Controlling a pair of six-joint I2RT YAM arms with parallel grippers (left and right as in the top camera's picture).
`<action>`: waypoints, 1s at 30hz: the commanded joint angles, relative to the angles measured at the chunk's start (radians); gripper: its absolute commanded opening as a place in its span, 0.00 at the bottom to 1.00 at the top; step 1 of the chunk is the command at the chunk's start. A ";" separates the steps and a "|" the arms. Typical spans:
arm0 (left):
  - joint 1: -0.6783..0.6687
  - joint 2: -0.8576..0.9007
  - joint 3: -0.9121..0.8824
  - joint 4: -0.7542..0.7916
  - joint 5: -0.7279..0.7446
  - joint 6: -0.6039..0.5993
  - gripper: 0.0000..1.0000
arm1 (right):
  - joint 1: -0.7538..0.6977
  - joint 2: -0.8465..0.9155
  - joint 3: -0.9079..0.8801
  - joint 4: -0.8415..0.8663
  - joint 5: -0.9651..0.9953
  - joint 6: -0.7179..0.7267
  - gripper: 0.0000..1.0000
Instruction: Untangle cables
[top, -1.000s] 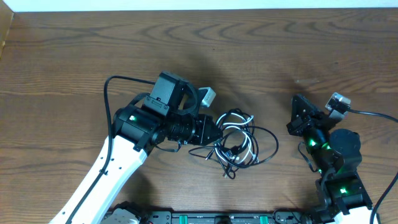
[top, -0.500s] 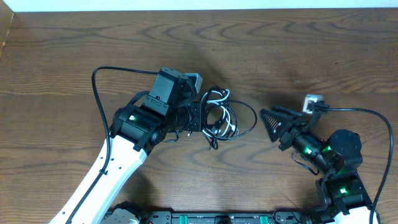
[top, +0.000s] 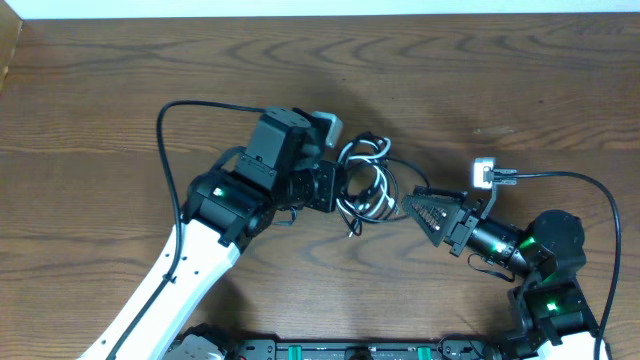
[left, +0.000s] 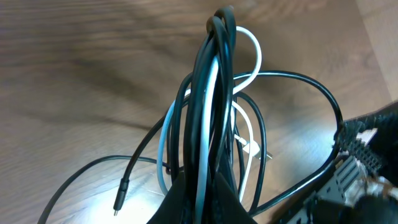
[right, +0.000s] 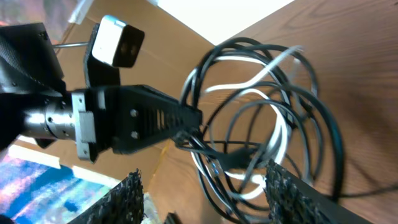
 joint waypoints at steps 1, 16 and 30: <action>-0.027 0.000 0.000 0.006 0.031 0.065 0.08 | 0.000 0.000 0.012 0.022 -0.029 0.069 0.59; -0.152 0.000 0.000 0.029 0.039 0.065 0.08 | 0.000 0.000 0.012 0.031 0.090 0.241 0.55; -0.275 0.000 0.000 0.072 0.039 0.080 0.08 | 0.023 0.126 0.012 0.108 0.117 0.414 0.56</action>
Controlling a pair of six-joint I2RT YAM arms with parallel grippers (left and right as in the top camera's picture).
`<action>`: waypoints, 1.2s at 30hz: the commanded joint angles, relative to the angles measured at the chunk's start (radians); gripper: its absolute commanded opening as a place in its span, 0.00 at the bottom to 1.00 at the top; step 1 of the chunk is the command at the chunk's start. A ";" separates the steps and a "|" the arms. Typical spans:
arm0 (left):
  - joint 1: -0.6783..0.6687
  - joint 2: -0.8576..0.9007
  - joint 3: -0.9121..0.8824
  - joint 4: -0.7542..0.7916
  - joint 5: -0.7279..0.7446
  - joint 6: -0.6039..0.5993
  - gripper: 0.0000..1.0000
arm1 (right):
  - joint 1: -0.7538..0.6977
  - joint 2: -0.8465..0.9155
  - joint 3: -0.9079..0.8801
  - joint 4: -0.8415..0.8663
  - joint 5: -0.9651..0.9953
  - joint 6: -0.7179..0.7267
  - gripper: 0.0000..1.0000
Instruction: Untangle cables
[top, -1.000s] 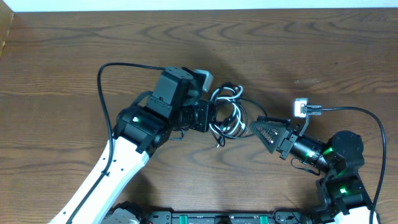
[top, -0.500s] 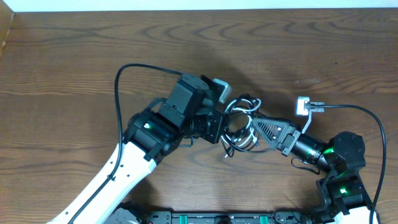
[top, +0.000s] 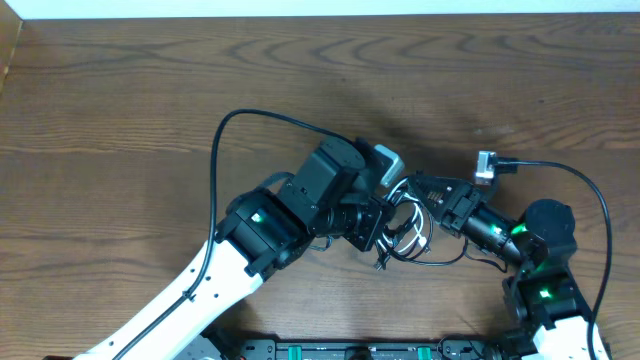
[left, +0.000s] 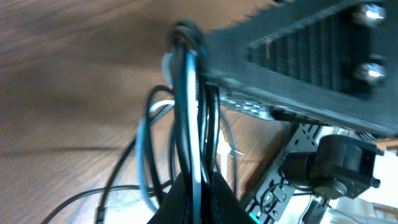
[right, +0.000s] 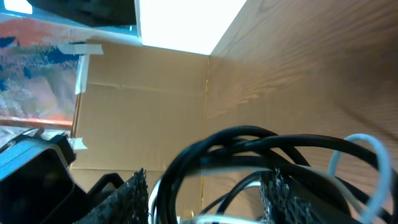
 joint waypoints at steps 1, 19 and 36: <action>-0.029 0.000 0.000 0.005 0.021 0.035 0.08 | 0.011 0.033 0.013 0.082 0.017 0.029 0.56; -0.122 0.000 0.000 -0.114 0.020 0.103 0.08 | -0.025 0.140 0.013 0.512 0.049 0.024 0.21; -0.121 0.000 0.000 -0.116 -0.120 0.100 0.08 | -0.170 0.140 0.013 0.424 0.049 -0.105 0.05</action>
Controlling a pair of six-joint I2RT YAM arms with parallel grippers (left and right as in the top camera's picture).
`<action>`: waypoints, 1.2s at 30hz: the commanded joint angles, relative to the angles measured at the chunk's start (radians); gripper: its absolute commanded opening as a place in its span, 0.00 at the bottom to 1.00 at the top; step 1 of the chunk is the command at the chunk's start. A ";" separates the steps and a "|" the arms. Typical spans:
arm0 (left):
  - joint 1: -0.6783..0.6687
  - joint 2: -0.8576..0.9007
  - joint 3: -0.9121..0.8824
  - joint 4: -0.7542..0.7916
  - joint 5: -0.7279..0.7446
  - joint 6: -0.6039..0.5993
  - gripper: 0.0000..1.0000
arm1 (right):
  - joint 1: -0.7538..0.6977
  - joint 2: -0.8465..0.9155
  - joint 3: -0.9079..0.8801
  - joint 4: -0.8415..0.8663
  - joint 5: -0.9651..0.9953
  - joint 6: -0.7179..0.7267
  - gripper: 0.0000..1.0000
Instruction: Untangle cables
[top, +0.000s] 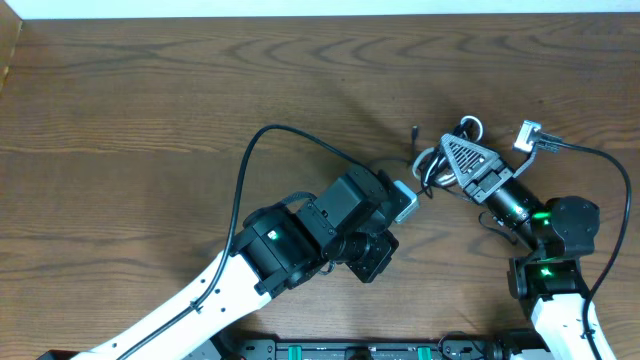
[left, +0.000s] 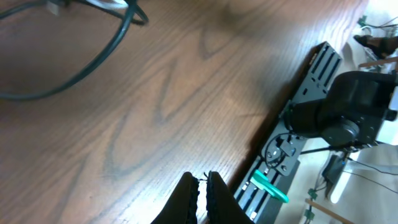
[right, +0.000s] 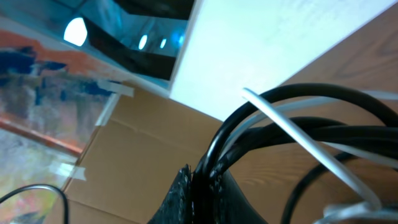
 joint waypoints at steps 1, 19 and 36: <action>0.000 0.000 -0.002 0.014 -0.072 0.016 0.08 | -0.010 -0.005 0.024 -0.003 -0.006 -0.055 0.05; 0.375 -0.043 -0.002 0.080 -0.087 -0.575 0.87 | -0.010 -0.005 0.024 0.027 -0.343 -0.124 0.02; 0.449 0.116 -0.002 0.132 0.460 -0.230 0.87 | -0.009 -0.005 0.024 0.220 -0.575 -0.032 0.04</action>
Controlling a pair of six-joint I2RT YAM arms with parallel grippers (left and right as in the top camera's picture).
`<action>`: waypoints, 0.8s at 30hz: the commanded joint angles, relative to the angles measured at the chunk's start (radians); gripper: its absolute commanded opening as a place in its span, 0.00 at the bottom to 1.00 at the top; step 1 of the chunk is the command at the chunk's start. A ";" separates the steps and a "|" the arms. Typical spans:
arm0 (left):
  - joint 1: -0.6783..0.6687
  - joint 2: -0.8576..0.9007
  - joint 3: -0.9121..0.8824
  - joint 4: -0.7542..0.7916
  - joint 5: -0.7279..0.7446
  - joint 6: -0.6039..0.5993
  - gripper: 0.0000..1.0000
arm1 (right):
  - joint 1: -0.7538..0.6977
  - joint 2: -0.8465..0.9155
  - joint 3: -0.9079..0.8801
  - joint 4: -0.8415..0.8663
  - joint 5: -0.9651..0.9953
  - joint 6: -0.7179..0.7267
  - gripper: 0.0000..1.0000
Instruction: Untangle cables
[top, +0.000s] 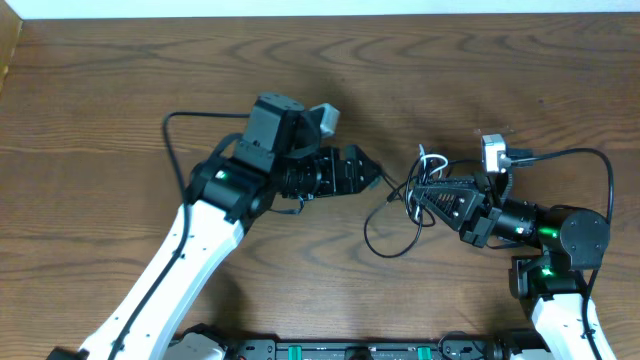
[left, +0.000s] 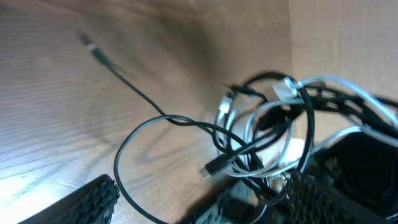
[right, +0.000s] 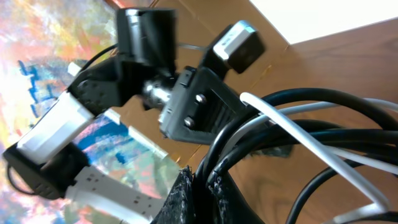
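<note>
The tangle of black and white cables (top: 420, 180) hangs at centre right, with my right gripper (top: 424, 192) shut on several of its strands. In the right wrist view the fingers (right: 186, 193) pinch black cable (right: 249, 134) between them. One black loop (top: 388, 238) droops from the bundle onto the table. My left gripper (top: 374, 178) stands open just left of the bundle, pointing at it, nothing between its fingers. The left wrist view shows the bundle (left: 267, 134) ahead of the open left gripper (left: 205, 202), and a loose plug end (left: 87, 41) lying further off.
The wooden table (top: 120, 80) runs to a white edge at the back. My right arm's own camera lead (top: 570, 155) arcs over its base at the right. The left arm's lead (top: 180, 125) loops at its left side.
My left gripper was shut and empty near the table's front centre; it is now open, further back, facing the bundle. The right gripper has brought the bundle down and toward the front.
At first my left gripper was shut on the bundle and the right stood open beside it. Then the right's open fingers were around the bundle. Later the right held it alone at the far right, the left empty. Now the open left faces the held bundle.
</note>
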 joint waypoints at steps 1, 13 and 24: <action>0.003 0.053 -0.002 -0.017 0.114 0.224 0.87 | -0.005 -0.005 0.024 0.023 -0.024 0.068 0.04; -0.011 0.156 -0.002 0.045 0.226 0.335 0.76 | -0.005 -0.005 0.024 0.033 -0.050 0.237 0.06; -0.066 0.156 -0.002 0.074 0.233 0.340 0.77 | -0.004 -0.005 0.024 0.094 -0.057 0.312 0.06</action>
